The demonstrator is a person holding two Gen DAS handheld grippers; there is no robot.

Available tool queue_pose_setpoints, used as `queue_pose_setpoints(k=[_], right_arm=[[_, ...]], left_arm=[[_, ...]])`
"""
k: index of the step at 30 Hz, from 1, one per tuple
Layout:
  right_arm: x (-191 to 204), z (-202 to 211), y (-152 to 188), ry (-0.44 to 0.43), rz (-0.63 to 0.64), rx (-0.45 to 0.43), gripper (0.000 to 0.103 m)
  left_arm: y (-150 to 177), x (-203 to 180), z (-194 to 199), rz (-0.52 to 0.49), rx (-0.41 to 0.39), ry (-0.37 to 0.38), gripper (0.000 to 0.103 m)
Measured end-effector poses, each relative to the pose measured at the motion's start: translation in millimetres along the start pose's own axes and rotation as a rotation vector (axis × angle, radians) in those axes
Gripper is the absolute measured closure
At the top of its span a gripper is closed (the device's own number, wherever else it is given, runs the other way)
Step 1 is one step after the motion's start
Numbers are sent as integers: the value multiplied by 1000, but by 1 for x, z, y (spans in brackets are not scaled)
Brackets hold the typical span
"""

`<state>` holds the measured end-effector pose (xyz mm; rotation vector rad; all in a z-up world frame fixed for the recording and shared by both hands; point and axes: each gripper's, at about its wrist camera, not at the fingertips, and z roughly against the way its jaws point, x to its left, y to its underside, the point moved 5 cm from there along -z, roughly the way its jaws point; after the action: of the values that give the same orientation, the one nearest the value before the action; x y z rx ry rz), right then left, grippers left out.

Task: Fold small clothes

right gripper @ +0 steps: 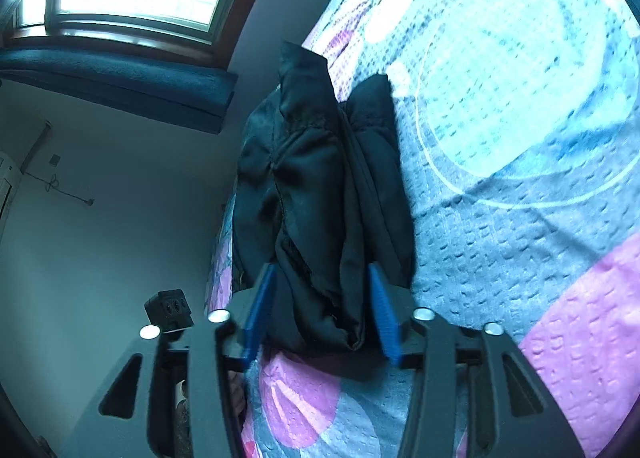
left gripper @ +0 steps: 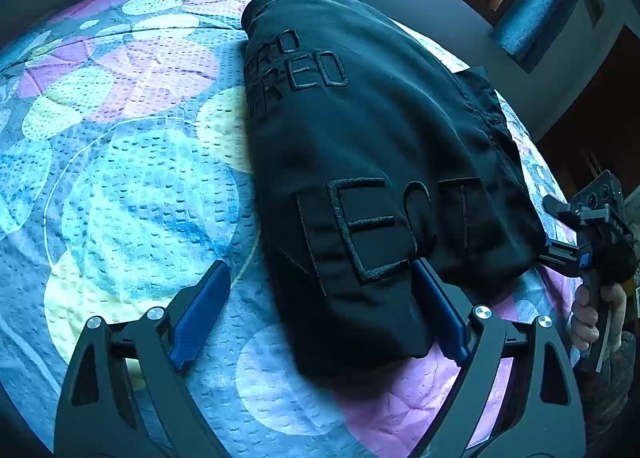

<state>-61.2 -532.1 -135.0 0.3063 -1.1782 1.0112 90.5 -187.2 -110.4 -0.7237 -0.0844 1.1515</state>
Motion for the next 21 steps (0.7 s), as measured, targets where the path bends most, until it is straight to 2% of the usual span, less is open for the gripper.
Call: queue_pose_setpoints(k=[2, 6, 7, 8, 9, 11, 18, 21], right_arm=[[4, 1, -1, 15, 24, 1, 38], [5, -8, 1, 65, 67, 16, 38], [4, -10, 2, 81, 81, 18, 44], [4, -12, 3, 106, 95, 21, 56], [2, -13, 4, 145, 108, 26, 61], [-5, -14, 4, 160, 96, 30, 71], [-9, -17, 1, 143, 103, 31, 73], [-15, -2, 2, 85, 75, 31, 64]], left_arm=[[-1, -1, 0, 1, -5, 4, 12], [2, 4, 5, 8, -9, 17, 12], [2, 4, 6, 6, -9, 19, 12], [3, 5, 6, 6, -10, 22, 12], [3, 6, 7, 5, -10, 24, 12], [5, 8, 9, -1, -11, 27, 12], [6, 8, 12, -5, -22, 33, 12], [5, 9, 20, -2, -32, 75, 12]])
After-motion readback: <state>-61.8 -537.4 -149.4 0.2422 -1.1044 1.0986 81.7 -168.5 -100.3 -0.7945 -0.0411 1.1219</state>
